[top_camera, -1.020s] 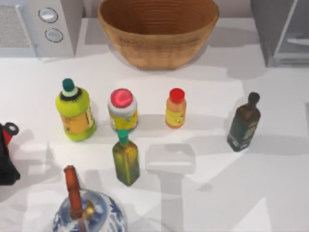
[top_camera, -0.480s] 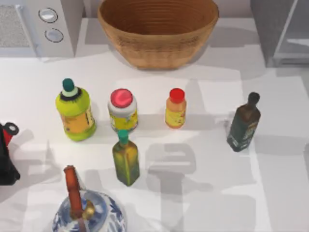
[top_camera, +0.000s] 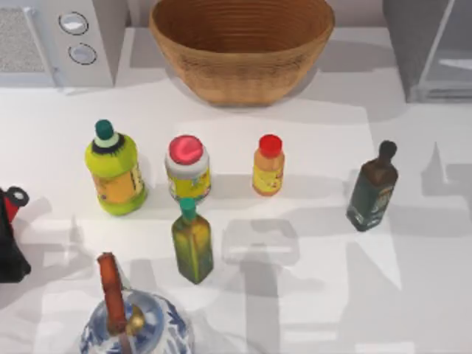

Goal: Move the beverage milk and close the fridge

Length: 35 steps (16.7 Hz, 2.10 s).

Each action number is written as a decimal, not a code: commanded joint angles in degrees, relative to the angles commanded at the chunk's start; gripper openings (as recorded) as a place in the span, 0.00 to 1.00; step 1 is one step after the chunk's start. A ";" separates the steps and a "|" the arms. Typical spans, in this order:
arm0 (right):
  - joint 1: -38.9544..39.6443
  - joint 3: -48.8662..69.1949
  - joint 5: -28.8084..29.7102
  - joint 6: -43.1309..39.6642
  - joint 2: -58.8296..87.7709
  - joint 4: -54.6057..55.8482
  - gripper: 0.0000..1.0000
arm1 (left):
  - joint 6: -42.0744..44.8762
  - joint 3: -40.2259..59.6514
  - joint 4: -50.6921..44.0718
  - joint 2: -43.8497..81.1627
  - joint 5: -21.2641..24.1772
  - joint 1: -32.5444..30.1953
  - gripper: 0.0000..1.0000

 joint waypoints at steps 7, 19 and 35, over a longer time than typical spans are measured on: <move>3.11 -18.37 2.97 0.03 -33.01 -12.74 1.00 | 0.00 0.00 0.00 0.00 0.00 0.00 1.00; 4.16 -25.00 4.02 0.03 -45.31 -17.46 1.00 | 0.00 0.00 0.00 0.00 0.00 0.00 1.00; 4.25 2.94 4.33 -0.30 -79.63 -84.62 1.00 | 0.00 0.00 0.00 0.00 0.00 0.00 1.00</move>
